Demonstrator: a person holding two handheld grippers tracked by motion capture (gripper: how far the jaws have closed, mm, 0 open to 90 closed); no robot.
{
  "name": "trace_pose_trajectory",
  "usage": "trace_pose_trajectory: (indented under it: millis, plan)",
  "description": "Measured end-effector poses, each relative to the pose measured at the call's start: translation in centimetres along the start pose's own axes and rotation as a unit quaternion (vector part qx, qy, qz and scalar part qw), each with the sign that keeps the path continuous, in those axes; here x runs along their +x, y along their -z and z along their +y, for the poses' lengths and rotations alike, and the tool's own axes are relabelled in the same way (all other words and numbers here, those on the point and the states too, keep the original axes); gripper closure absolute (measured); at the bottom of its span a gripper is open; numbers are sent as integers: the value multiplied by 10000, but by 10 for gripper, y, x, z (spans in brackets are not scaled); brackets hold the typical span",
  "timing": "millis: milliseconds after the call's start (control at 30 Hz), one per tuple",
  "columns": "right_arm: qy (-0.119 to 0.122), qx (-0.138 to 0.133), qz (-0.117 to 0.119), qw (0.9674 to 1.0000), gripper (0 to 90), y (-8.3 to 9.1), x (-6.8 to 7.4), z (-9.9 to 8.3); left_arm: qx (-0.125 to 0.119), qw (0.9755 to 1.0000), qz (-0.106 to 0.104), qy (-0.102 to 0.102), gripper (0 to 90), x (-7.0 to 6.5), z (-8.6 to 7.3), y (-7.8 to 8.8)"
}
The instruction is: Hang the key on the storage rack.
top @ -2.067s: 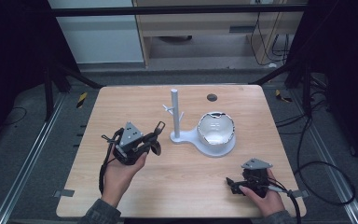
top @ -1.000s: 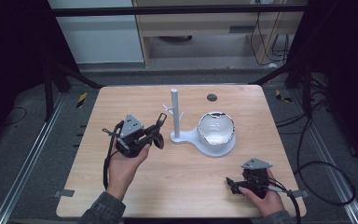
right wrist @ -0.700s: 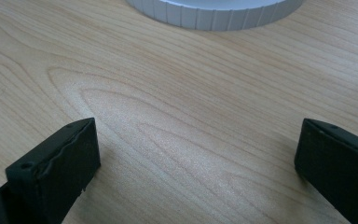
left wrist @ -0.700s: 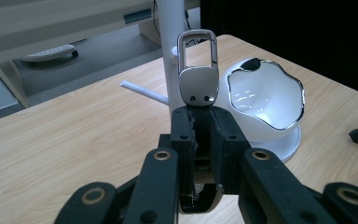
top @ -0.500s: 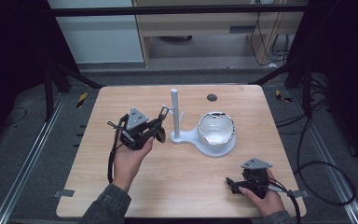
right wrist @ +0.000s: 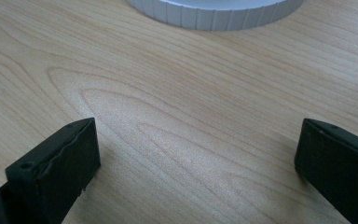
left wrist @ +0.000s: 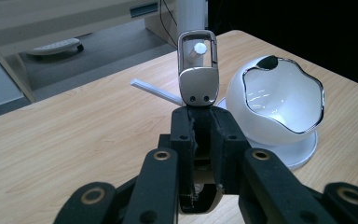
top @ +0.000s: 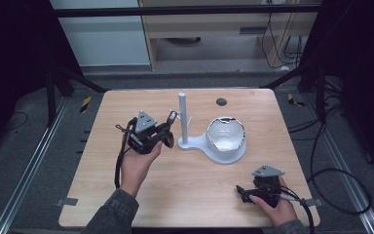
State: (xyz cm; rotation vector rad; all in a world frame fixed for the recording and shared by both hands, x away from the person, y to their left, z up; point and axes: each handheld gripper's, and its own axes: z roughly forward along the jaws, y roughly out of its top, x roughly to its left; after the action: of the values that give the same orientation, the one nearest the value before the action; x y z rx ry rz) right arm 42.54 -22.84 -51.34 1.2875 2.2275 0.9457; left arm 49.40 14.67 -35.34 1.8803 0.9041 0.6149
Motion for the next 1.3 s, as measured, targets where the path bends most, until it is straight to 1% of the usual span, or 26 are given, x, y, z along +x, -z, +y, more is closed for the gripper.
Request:
trace_pose_trajectory:
  millis: [300,367,533,633,1033,1100,1167,1300]
  plan:
    - [-2,0,0,10000,4,0,0,0,19,10000,21,20,798,0,0,-7]
    - [4,-1,-8,10000,4,0,0,0,58,10000,33,19,798,1,-1,-10]
    - [5,-2,-7,10000,4,0,0,0,48,10000,44,45,798,0,-1,-14]
    - [6,-1,-8,10000,4,0,0,0,77,10000,47,5,798,-1,-1,-18]
    - [-1,0,-8,10000,4,0,0,0,102,9999,57,9,798,-4,-1,-26]
    - [0,-1,-8,10000,4,0,0,0,110,9999,80,-46,798,-6,-1,-29]
    - [-2,0,-8,10000,4,0,0,0,109,9999,90,-56,798,-6,-1,-29]
    - [0,0,-7,10000,4,0,0,0,115,9999,100,-37,798,-6,-2,-32]
